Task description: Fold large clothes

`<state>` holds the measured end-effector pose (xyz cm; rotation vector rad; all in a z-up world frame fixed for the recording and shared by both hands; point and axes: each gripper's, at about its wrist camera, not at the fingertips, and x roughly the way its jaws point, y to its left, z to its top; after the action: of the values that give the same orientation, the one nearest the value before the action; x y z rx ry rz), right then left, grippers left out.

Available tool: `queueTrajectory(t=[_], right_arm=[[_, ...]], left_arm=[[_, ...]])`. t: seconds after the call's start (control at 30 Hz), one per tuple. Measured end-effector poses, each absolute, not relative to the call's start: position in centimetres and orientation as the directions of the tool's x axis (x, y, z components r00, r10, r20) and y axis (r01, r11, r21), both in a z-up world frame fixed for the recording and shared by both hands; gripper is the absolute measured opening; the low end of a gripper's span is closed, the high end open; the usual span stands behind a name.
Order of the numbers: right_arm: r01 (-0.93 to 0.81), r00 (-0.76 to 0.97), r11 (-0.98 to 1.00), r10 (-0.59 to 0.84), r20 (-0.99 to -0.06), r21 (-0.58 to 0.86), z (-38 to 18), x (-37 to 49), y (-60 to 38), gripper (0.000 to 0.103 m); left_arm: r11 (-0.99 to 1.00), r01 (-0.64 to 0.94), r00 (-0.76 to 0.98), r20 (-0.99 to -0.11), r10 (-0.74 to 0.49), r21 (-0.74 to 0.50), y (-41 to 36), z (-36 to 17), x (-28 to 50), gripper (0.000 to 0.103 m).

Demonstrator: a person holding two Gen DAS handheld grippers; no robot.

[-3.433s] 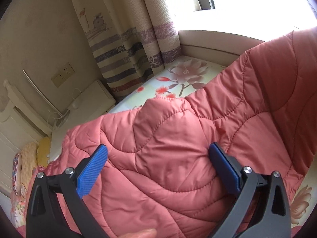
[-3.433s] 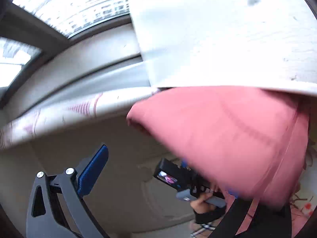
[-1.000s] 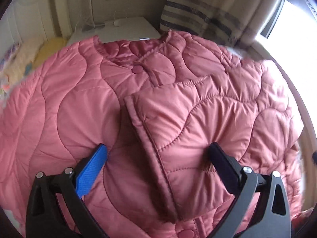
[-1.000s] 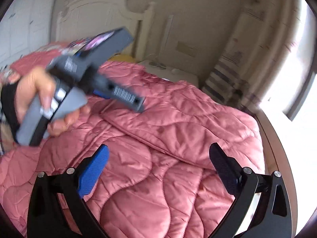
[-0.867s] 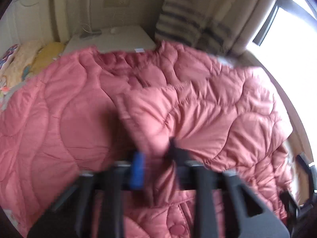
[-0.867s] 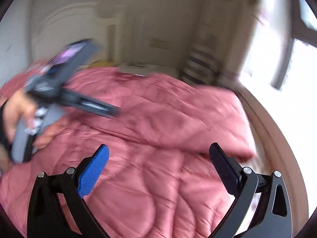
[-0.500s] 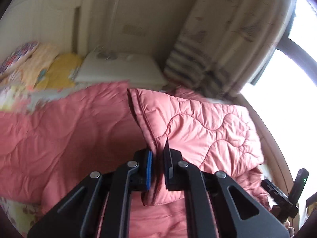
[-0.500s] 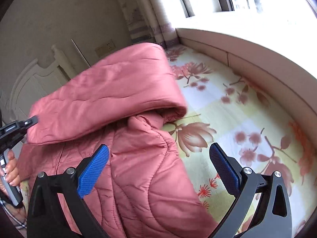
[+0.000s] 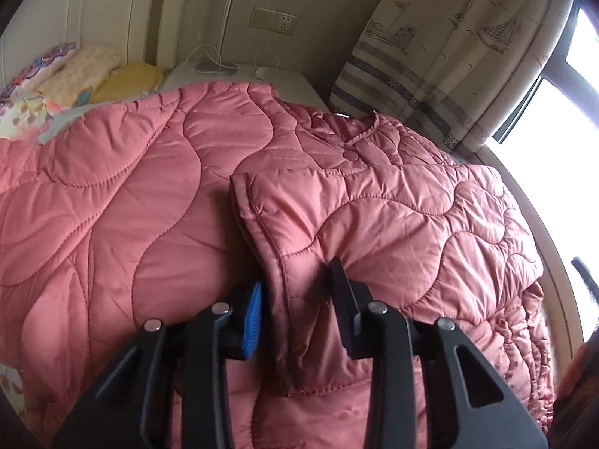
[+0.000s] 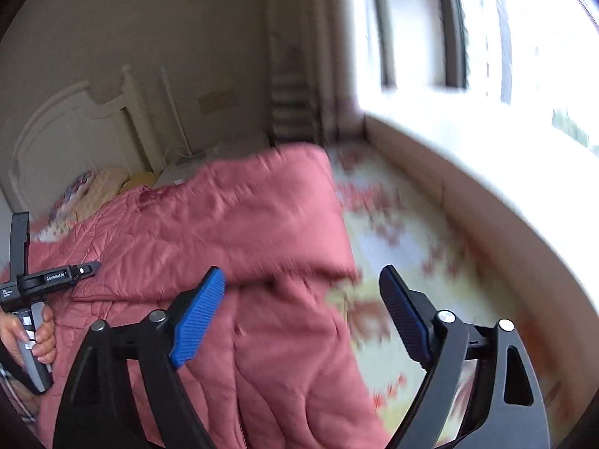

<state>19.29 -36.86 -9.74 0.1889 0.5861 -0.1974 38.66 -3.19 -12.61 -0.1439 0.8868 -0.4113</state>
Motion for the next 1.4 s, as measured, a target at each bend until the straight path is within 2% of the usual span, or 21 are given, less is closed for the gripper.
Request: queueTrajectory(t=[0.07, 0.13, 0.2, 0.27, 0.37, 0.5, 0.57, 0.6, 0.67, 0.7, 0.83, 0.97, 1.0, 1.1, 1.23, 1.33, 1.4], right_arm=[[0.219, 0.833, 0.972, -0.14, -0.536, 0.086, -8.1, 21.0, -36.3, 0.07], [0.211, 0.837, 0.97, -0.114, -0.535, 0.123, -7.7, 23.2, -36.6, 0.069], [0.216, 0.778, 0.956, -0.044, -0.627, 0.201, -10.1, 26.6, -37.9, 0.066], [0.238, 0.641, 0.958, -0.032, -0.767, 0.159, -14.3, 29.8, -38.3, 0.066], [0.242, 0.642, 0.963, -0.068, -0.763, 0.117, -14.1, 30.1, -37.8, 0.065], [0.241, 0.743, 0.961, -0.093, -0.663, 0.135, -9.6, 30.3, -38.0, 0.064], [0.198, 0.762, 0.969, -0.058, -0.645, 0.147, -9.1, 31.9, -38.0, 0.064], [0.178, 0.748, 0.974, -0.04, -0.663, 0.142, -9.6, 32.9, -37.8, 0.064], [0.152, 0.627, 0.985, -0.033, -0.778, 0.08, -13.2, 36.2, -38.0, 0.065], [0.149, 0.598, 0.986, -0.025, -0.801, 0.08, -14.4, 36.8, -38.3, 0.065], [0.145, 0.606, 0.984, -0.008, -0.796, 0.101, -12.7, 37.2, -38.8, 0.065], [0.15, 0.676, 0.977, 0.01, -0.737, 0.151, -9.9, 38.8, -40.3, 0.065], [0.139, 0.671, 0.98, 0.011, -0.741, 0.14, -10.1, 39.7, -40.3, 0.067], [0.097, 0.523, 0.988, 0.054, -0.851, 0.123, -13.9, 43.3, -40.9, 0.07], [0.093, 0.547, 0.987, 0.06, -0.835, 0.131, -11.5, 43.6, -41.4, 0.07], [0.097, 0.62, 0.978, 0.084, -0.78, 0.183, -9.8, 44.0, -42.2, 0.076], [0.125, 0.569, 0.979, 0.064, -0.82, 0.163, -11.7, 45.5, -42.5, 0.08]], left_arm=[[0.909, 0.286, 0.557, -0.719, -0.414, -0.302, -3.3, -12.7, 38.9, 0.033], [0.9, 0.285, 0.551, -0.712, -0.436, -0.33, -2.9, -12.8, 39.1, 0.033], [0.89, 0.285, 0.545, -0.704, -0.456, -0.356, -2.6, -13.0, 39.3, 0.034], [0.885, 0.285, 0.543, -0.699, -0.465, -0.368, -2.5, -13.1, 39.3, 0.034], [0.881, 0.289, 0.54, -0.696, -0.474, -0.375, -2.4, -13.1, 39.3, 0.034], [0.884, 0.291, 0.542, -0.698, -0.468, -0.366, -2.4, -13.1, 39.2, 0.034], [0.883, 0.291, 0.542, -0.697, -0.47, -0.368, -2.4, -13.1, 39.2, 0.034], [0.882, 0.292, 0.541, -0.696, -0.472, -0.371, -2.4, -13.1, 39.2, 0.034], [0.879, 0.294, 0.539, -0.695, -0.477, -0.375, -2.3, -13.2, 39.1, 0.035], [0.88, 0.295, 0.539, -0.695, -0.475, -0.372, -2.3, -13.2, 39.1, 0.035], [0.88, 0.296, 0.539, -0.696, -0.474, -0.37, -2.4, -13.2, 39.1, 0.035], [0.879, 0.304, 0.538, -0.696, -0.476, -0.367, -2.5, -13.2, 38.9, 0.038], [0.878, 0.303, 0.537, -0.695, -0.478, -0.369, -2.5, -13.2, 39.0, 0.038], [0.877, 0.303, 0.537, -0.694, -0.48, -0.372, -2.5, -13.2, 39.0, 0.038], [0.879, 0.307, 0.536, -0.696, -0.477, -0.366, -2.6, -13.2, 39.0, 0.04], [0.88, 0.311, 0.536, -0.697, -0.475, -0.36, -2.7, -13.1, 39.0, 0.041], [0.876, 0.312, 0.534, -0.694, -0.483, -0.369, -2.6, -13.1, 39.0, 0.042]])
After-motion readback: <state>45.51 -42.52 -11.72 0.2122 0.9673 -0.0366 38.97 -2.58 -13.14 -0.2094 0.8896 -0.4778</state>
